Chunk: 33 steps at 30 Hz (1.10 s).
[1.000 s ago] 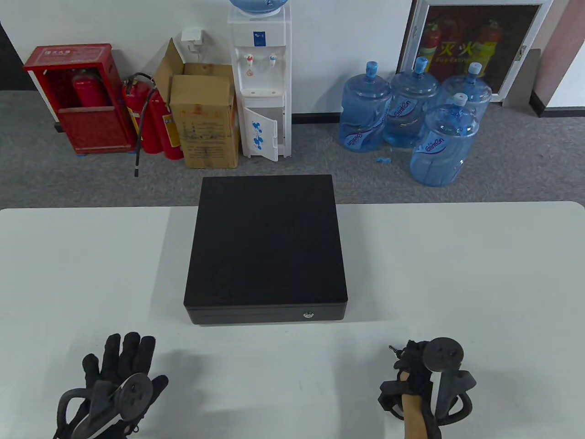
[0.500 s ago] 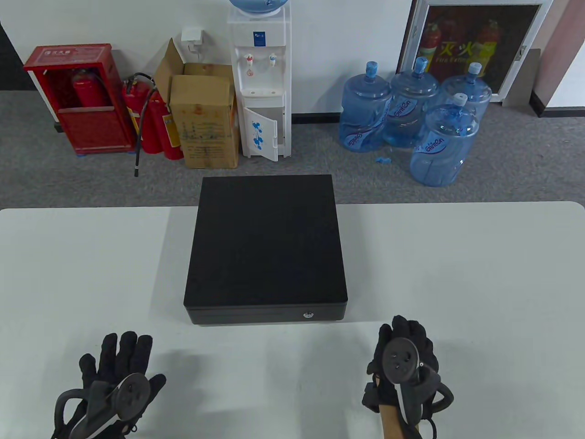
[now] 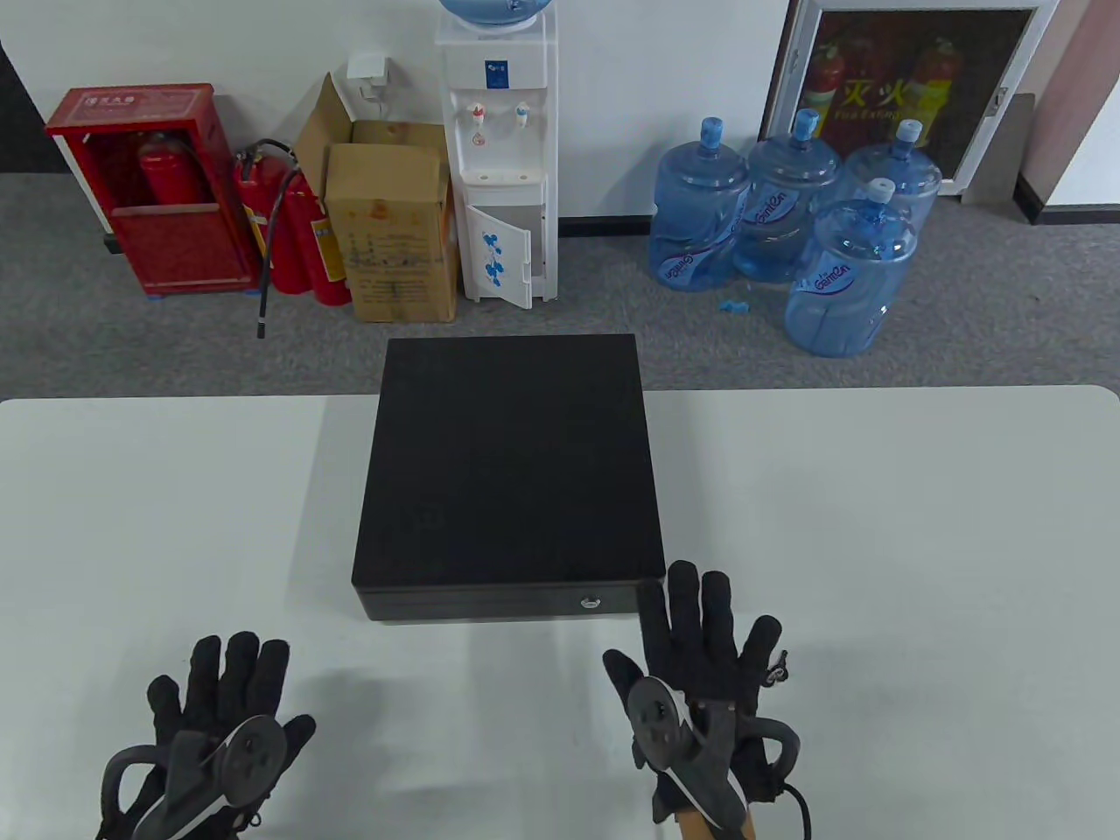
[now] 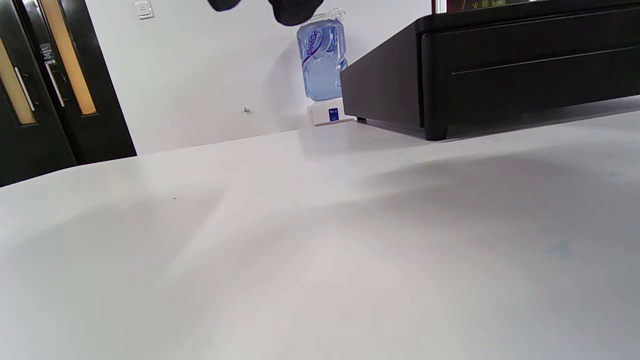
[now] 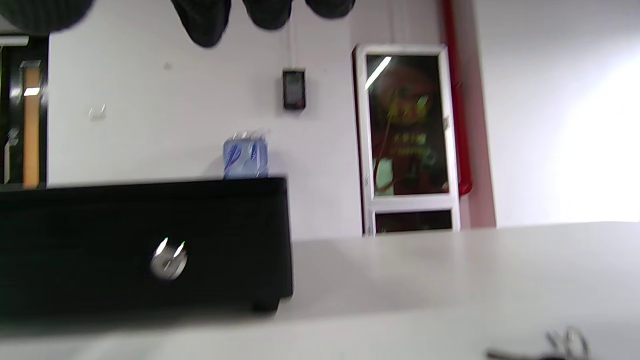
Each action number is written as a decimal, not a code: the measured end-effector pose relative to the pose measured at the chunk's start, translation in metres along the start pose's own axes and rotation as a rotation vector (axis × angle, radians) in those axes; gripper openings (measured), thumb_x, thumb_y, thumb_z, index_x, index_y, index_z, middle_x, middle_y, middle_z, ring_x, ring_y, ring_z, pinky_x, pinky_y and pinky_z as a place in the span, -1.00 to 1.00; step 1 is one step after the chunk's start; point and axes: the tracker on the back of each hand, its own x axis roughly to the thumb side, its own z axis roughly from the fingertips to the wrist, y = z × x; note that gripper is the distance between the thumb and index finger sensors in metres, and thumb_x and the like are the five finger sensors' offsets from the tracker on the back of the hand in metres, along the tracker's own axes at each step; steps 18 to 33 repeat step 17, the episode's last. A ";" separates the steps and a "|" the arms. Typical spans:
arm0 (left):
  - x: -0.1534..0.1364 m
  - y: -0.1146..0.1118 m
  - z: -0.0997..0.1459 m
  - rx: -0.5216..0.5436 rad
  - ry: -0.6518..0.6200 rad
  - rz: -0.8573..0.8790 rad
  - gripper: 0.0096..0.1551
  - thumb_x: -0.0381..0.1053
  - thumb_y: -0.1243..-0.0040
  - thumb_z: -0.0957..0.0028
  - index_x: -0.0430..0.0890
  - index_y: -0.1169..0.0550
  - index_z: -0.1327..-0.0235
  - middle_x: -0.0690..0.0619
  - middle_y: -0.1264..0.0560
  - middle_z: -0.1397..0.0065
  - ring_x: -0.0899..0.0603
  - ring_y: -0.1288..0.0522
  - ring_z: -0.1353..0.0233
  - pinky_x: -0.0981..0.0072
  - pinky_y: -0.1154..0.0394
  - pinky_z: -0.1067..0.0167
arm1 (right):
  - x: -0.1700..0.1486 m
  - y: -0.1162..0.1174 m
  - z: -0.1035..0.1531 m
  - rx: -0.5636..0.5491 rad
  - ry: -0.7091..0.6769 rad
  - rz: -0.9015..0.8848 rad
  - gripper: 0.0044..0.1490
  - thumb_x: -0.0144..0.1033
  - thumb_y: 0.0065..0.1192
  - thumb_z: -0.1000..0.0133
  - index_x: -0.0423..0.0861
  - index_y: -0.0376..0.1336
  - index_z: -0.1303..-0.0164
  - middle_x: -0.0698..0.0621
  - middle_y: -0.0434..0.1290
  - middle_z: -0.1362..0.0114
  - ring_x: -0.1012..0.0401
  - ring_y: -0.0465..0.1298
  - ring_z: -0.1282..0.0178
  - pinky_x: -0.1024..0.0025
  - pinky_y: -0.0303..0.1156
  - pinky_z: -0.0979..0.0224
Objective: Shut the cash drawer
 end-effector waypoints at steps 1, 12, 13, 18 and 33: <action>0.000 0.000 0.000 0.001 0.001 -0.003 0.01 0.51 0.35 -0.07 0.10 0.14 -0.74 -0.12 0.04 -0.87 -0.41 0.12 -0.81 -0.55 0.07 -0.50 | 0.002 0.005 0.000 0.038 -0.012 0.002 0.06 0.57 -0.24 0.17 0.44 -0.18 -0.61 0.29 -0.23 -0.81 0.22 -0.21 -0.83 -0.24 -0.23 -0.65; 0.000 0.000 0.000 -0.008 0.004 -0.001 0.01 0.51 0.35 -0.07 0.10 0.14 -0.74 -0.12 0.04 -0.87 -0.40 0.12 -0.81 -0.55 0.07 -0.50 | 0.007 0.030 -0.003 0.137 -0.021 0.068 0.07 0.57 -0.25 0.18 0.44 -0.22 -0.60 0.30 -0.27 -0.79 0.26 -0.25 -0.81 -0.23 -0.30 -0.63; 0.000 0.000 0.000 -0.009 0.003 0.000 0.01 0.51 0.35 -0.07 0.10 0.14 -0.74 -0.11 0.04 -0.87 -0.41 0.12 -0.81 -0.55 0.07 -0.50 | 0.007 0.030 -0.003 0.136 -0.020 0.066 0.06 0.56 -0.25 0.17 0.43 -0.21 -0.60 0.29 -0.26 -0.79 0.26 -0.25 -0.81 -0.23 -0.30 -0.63; 0.000 0.000 0.000 -0.012 0.003 0.001 0.01 0.51 0.35 -0.07 0.10 0.14 -0.74 -0.12 0.04 -0.87 -0.41 0.12 -0.81 -0.55 0.07 -0.50 | 0.007 0.029 -0.003 0.133 -0.017 0.067 0.06 0.56 -0.25 0.17 0.43 -0.20 -0.60 0.29 -0.26 -0.80 0.26 -0.24 -0.81 -0.24 -0.29 -0.63; 0.000 0.000 0.000 -0.012 0.003 0.001 0.01 0.51 0.35 -0.07 0.10 0.14 -0.74 -0.12 0.04 -0.87 -0.41 0.12 -0.81 -0.55 0.07 -0.50 | 0.007 0.029 -0.003 0.133 -0.017 0.067 0.06 0.56 -0.25 0.17 0.43 -0.20 -0.60 0.29 -0.26 -0.80 0.26 -0.24 -0.81 -0.24 -0.29 -0.63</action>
